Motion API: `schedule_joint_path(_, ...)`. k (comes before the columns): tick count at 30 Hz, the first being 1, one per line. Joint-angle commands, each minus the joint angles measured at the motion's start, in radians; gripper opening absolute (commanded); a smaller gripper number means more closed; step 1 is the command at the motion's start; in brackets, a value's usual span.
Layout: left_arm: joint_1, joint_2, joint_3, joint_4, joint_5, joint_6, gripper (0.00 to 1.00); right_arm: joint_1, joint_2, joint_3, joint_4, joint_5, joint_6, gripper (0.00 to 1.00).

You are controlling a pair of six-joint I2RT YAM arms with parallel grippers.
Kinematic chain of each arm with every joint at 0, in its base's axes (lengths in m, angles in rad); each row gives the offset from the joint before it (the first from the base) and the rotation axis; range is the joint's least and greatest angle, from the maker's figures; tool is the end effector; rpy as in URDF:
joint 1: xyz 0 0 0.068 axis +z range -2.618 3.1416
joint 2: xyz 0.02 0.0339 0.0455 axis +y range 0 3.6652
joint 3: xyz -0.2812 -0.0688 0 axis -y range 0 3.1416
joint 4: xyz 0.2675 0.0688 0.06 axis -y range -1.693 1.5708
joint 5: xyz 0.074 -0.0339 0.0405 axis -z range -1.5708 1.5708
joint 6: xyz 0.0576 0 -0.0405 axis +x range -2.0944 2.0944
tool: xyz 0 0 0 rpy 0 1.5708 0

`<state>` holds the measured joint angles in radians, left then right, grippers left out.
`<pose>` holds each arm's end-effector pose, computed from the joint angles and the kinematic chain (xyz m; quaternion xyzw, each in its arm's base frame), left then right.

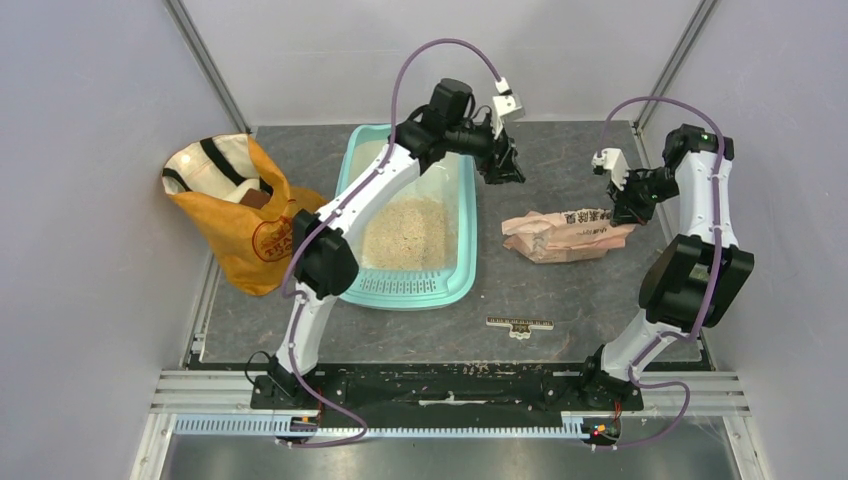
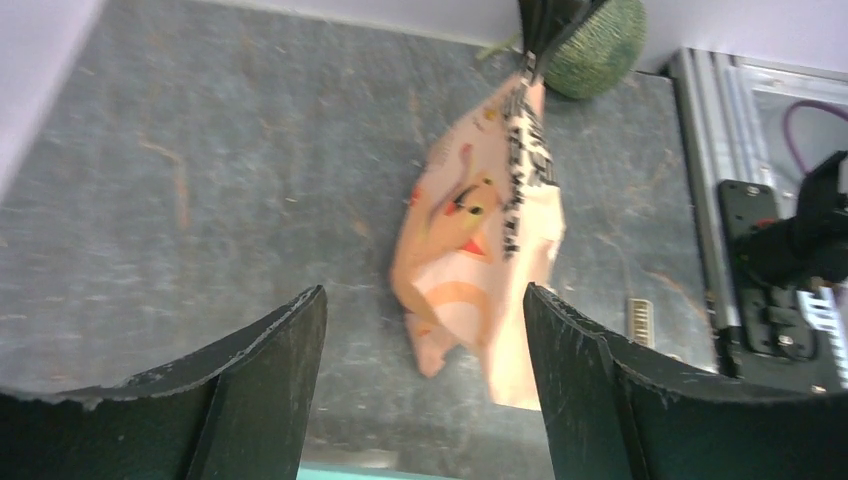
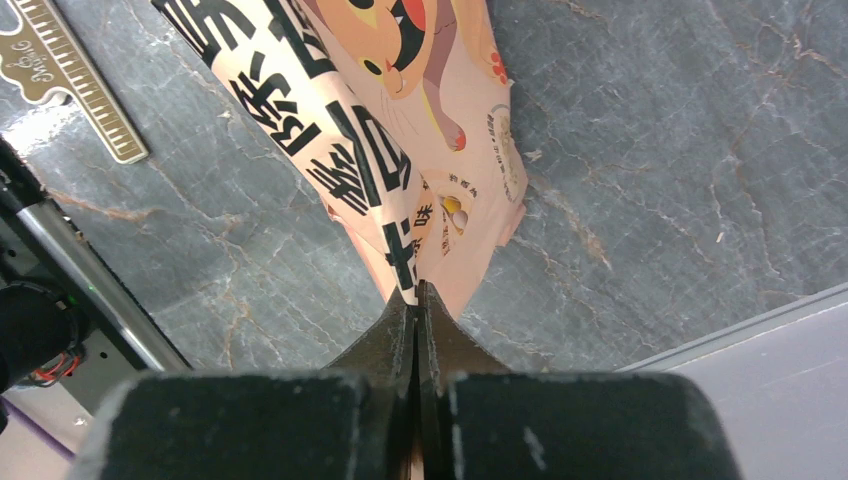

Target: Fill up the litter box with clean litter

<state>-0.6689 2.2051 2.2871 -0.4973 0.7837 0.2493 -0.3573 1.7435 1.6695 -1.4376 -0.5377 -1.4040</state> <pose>0.4089 -0.3751 0.3754 0.5301 0.6016 -0.4180 0.4270 0.3352 -0.0937 0.3073 -0.4884 0.8307 0.1470 0.2229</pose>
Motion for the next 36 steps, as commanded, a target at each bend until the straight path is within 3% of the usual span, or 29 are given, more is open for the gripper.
schedule_joint_path(1, -0.067, 0.071, 0.008, -0.122, 0.084, -0.117, 0.77, 0.003, -0.021, 0.006, 0.068, 0.024, -0.015, 0.00)
schedule_joint_path(10, -0.128, 0.148, -0.023, -0.182, 0.016, -0.058, 0.68, 0.003, -0.042, -0.028, 0.086, 0.010, -0.071, 0.00)
schedule_joint_path(15, -0.130, 0.156, -0.039, -0.173, -0.027, -0.019, 0.39, 0.003, -0.031, -0.025, 0.063, 0.025, -0.080, 0.01)
schedule_joint_path(16, -0.130, 0.144, -0.052, -0.163, -0.039, -0.002, 0.41, 0.003, -0.024, -0.015, 0.049, 0.027, -0.081, 0.01)
schedule_joint_path(18, -0.121, 0.079, -0.126, -0.099, -0.041, 0.017, 0.61, 0.002, -0.005, 0.009, 0.016, 0.034, -0.080, 0.00)
schedule_joint_path(20, -0.105, -0.037, -0.303, 0.096, -0.044, -0.017, 0.75, 0.003, 0.009, 0.032, -0.004, 0.034, -0.069, 0.00)
schedule_joint_path(22, -0.108, -0.132, -0.438, 0.219, -0.067, 0.057, 0.80, 0.003, 0.021, 0.048, -0.028, 0.033, -0.071, 0.00)
schedule_joint_path(25, -0.132, -0.170, -0.491, 0.229, -0.107, 0.187, 0.86, 0.001, 0.049, 0.087, -0.081, 0.022, -0.068, 0.00)
schedule_joint_path(27, -0.153, -0.170, -0.516, 0.252, -0.138, 0.233, 0.87, 0.000, 0.074, 0.124, -0.140, 0.007, -0.070, 0.00)
schedule_joint_path(31, -0.184, -0.191, -0.676, 0.551, -0.224, 0.246, 0.87, -0.006, 0.090, 0.157, -0.188, -0.010, -0.070, 0.00)
schedule_joint_path(36, -0.231, -0.182, -0.760, 0.721, -0.272, 0.381, 0.82, -0.005, 0.091, 0.160, -0.215, -0.001, -0.079, 0.00)
